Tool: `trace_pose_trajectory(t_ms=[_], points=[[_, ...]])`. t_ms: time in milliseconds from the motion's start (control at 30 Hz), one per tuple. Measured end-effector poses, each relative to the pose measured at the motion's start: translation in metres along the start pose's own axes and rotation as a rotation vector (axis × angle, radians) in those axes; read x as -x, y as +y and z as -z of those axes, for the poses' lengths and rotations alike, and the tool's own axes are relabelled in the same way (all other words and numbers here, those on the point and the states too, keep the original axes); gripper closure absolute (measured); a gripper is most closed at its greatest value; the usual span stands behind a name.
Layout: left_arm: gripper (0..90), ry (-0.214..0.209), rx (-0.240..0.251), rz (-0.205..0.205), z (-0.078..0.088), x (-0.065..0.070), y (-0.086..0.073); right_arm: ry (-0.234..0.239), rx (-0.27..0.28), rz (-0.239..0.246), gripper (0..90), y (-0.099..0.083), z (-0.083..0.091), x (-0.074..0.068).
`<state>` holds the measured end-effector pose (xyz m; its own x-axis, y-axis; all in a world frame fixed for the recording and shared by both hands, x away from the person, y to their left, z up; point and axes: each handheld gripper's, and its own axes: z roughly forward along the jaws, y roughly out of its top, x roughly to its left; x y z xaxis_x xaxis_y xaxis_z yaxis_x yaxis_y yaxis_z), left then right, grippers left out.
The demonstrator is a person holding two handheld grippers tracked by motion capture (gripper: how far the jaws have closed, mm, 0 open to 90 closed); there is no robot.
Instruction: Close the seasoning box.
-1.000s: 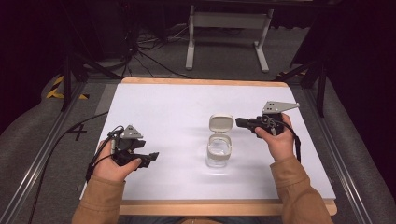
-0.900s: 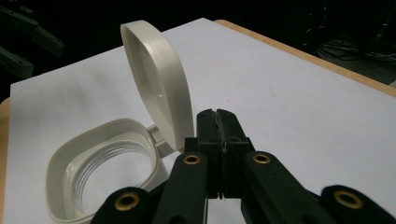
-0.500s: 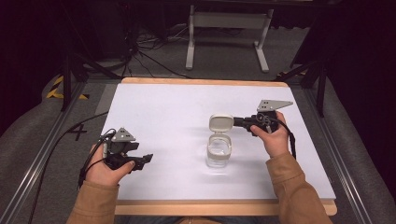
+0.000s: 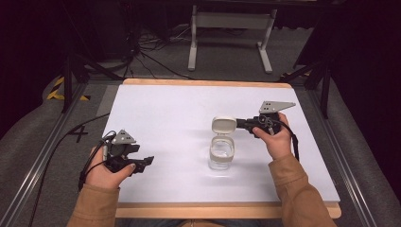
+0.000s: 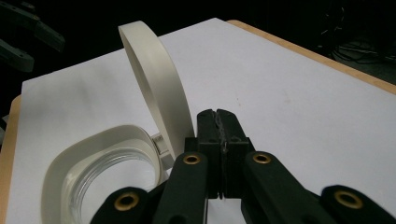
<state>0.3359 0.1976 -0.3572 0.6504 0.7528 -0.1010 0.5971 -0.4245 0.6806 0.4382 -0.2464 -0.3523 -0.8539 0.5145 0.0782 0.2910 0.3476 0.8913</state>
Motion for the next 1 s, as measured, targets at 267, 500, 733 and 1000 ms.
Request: trace_pose_trajectory(t_ms=[267, 500, 733, 1000], points=[[33.4, -0.007, 0.009, -0.003, -0.004, 0.001, 0.003, 0.002, 0.003, 0.021, 89.8, 0.003, 0.005, -0.007], [33.4, -0.017, 0.006, -0.016, -0.009, 0.003, 0.008, 0.016, -0.002, 0.048, 89.5, 0.004, 0.009, -0.016], [33.3, -0.031, 0.008, -0.027, -0.014, 0.005, 0.014, 0.042, -0.049, 0.075, 88.7, 0.003, 0.01, -0.024], [33.3, -0.038, 0.007, -0.037, -0.016, 0.005, 0.017, 0.03, -0.021, 0.055, 83.8, 0.003, 0.018, -0.024]])
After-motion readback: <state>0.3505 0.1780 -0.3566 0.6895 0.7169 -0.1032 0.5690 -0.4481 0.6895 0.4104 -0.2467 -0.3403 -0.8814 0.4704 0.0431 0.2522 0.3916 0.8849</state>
